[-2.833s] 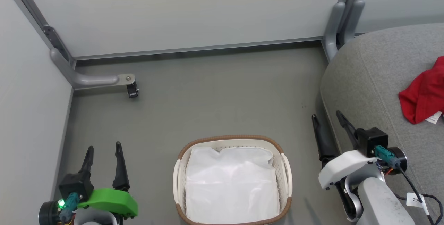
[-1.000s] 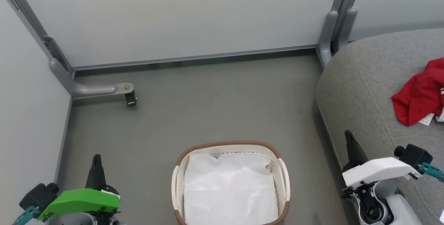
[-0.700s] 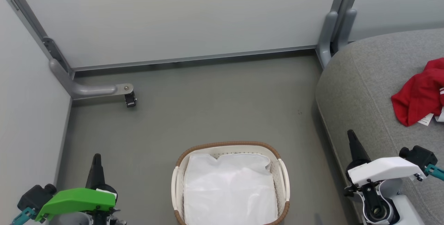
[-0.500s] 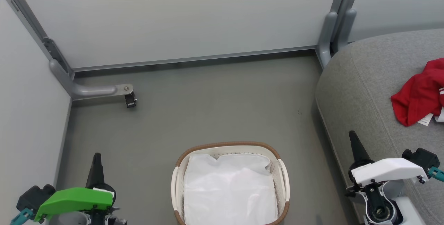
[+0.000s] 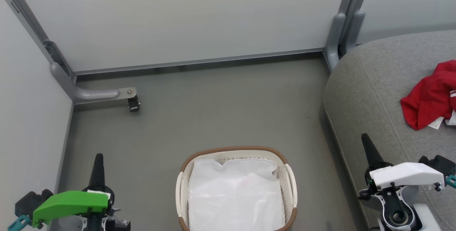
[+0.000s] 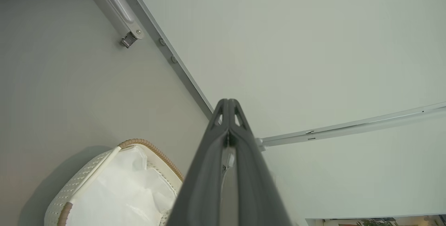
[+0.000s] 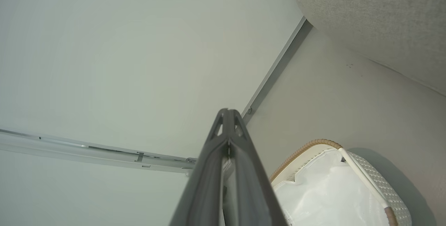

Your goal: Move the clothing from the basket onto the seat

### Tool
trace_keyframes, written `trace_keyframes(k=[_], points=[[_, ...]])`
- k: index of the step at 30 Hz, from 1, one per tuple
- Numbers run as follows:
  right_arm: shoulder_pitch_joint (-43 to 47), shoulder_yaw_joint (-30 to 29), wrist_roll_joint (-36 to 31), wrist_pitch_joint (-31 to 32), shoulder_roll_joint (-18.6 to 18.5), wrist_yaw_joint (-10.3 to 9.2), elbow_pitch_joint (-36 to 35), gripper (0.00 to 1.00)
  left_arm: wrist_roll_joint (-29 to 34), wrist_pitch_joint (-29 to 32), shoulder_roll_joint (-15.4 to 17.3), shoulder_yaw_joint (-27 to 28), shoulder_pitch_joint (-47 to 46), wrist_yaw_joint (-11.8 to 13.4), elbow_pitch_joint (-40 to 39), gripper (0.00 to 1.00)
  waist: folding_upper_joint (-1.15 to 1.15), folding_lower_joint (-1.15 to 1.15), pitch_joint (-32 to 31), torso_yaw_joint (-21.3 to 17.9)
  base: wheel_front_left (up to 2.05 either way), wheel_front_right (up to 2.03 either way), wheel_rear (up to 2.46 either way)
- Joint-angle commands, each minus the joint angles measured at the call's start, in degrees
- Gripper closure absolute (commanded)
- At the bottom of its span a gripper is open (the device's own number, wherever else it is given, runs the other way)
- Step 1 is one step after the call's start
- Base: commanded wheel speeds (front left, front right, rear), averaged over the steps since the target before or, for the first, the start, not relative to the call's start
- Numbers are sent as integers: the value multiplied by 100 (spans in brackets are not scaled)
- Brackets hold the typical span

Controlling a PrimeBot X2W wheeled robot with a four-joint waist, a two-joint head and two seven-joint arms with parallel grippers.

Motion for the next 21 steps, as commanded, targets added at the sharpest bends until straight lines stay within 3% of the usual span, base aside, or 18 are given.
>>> trace_keyframes(k=[1,21], points=[[42,-33,152,42,-31,-3,-83,100,-154,29,36,30,-154,-43,-76,100,0,0,-2,-1,0,0,0],[141,-185,1131,306,-36,-3,-243,100,-1104,295,41,107,-167,-93,-170,100,0,0,-39,-18,0,0,0]])
